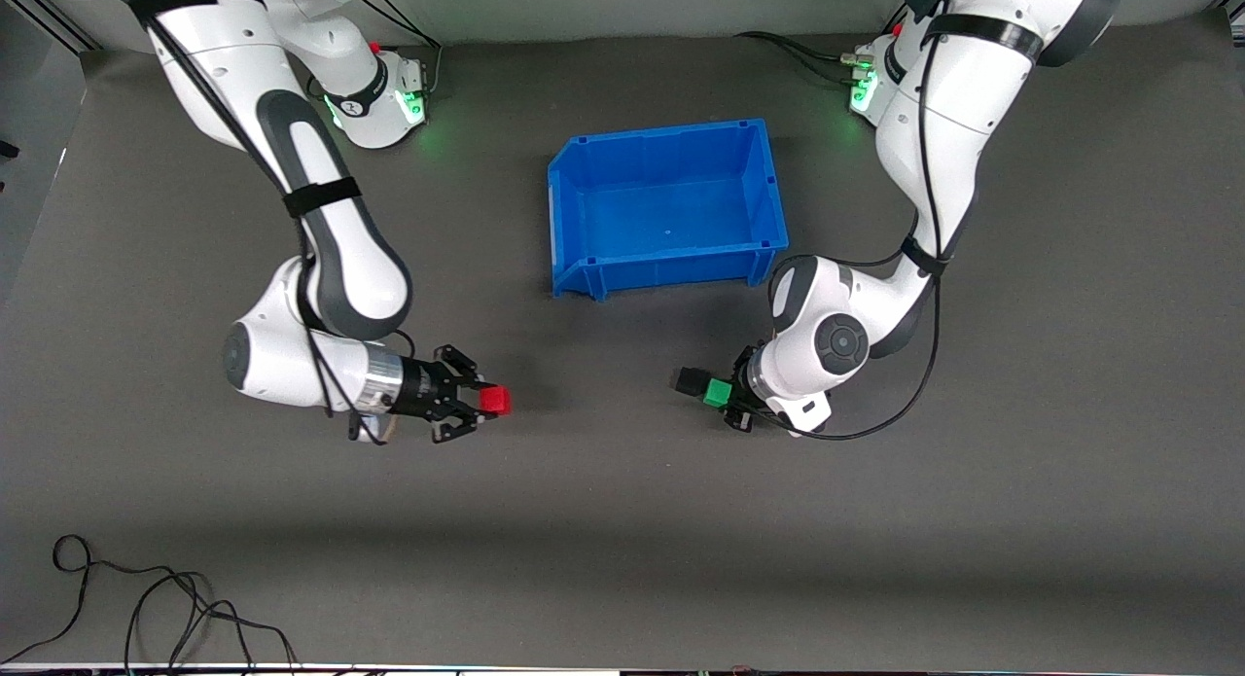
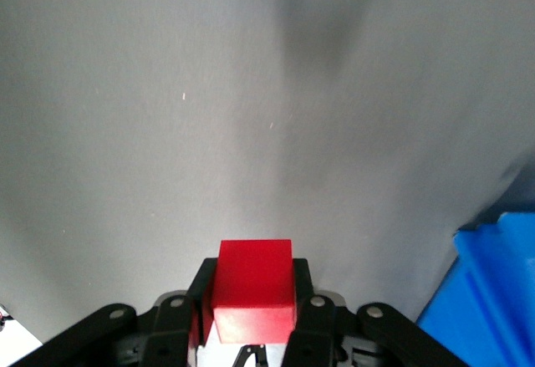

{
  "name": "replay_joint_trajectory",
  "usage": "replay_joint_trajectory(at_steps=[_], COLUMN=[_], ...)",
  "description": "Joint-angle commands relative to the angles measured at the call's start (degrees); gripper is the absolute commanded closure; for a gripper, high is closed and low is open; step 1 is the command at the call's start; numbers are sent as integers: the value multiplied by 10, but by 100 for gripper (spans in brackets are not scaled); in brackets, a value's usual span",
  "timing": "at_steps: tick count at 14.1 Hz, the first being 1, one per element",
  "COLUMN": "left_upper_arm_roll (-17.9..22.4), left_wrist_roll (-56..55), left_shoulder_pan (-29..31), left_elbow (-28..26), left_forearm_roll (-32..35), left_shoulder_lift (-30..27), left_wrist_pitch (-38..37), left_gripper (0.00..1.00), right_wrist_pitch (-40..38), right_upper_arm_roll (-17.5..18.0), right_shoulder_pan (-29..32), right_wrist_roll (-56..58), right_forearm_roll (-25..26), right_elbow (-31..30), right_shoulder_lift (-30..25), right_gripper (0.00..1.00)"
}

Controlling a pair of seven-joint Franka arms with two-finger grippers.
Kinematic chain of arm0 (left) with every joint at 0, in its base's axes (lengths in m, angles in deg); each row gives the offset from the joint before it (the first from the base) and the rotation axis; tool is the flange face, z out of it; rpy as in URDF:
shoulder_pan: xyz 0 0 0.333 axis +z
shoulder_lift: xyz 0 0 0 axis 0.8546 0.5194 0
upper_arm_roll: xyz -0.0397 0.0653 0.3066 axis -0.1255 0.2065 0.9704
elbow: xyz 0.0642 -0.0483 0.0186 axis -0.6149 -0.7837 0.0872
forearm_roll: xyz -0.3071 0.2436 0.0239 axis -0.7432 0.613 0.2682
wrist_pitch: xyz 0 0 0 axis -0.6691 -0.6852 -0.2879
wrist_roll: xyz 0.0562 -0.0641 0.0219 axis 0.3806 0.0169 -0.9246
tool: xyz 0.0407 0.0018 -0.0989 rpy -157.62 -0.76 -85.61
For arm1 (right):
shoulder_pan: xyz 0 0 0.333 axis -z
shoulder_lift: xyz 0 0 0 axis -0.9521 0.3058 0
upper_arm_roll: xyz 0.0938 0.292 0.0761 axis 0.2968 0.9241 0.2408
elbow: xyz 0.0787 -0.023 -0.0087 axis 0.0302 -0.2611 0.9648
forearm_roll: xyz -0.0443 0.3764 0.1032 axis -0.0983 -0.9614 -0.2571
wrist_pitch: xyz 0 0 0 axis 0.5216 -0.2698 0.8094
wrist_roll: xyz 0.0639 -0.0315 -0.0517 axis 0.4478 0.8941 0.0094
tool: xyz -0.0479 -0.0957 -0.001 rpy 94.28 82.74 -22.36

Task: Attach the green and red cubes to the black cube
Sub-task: 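Carry the green cube with the left gripper toward the black cube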

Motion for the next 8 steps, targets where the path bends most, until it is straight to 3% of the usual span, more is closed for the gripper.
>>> replay_joint_trajectory(at_steps=[1,4,8], left_upper_arm_roll=[19,19,19], left_wrist_roll=[-25,-41,-64], left_shoulder_pan=[-28,-30,-50], left_elbow=[10,21,27], left_forearm_roll=[9,9,11], left_shoulder_lift=[21,28,34], left_wrist_pitch=[13,14,13], left_gripper=[100,100,100], right_wrist_pitch=[32,100,189], right_upper_arm_roll=[-5,-5,-5], right_shoulder_pan=[-40,-88,-154], right_wrist_roll=[-36,-44,-113], right_forearm_roll=[-35,-78,-82], right_elbow=[58,84,110], right_shoulder_lift=[49,92,141], right_gripper=[76,76,76])
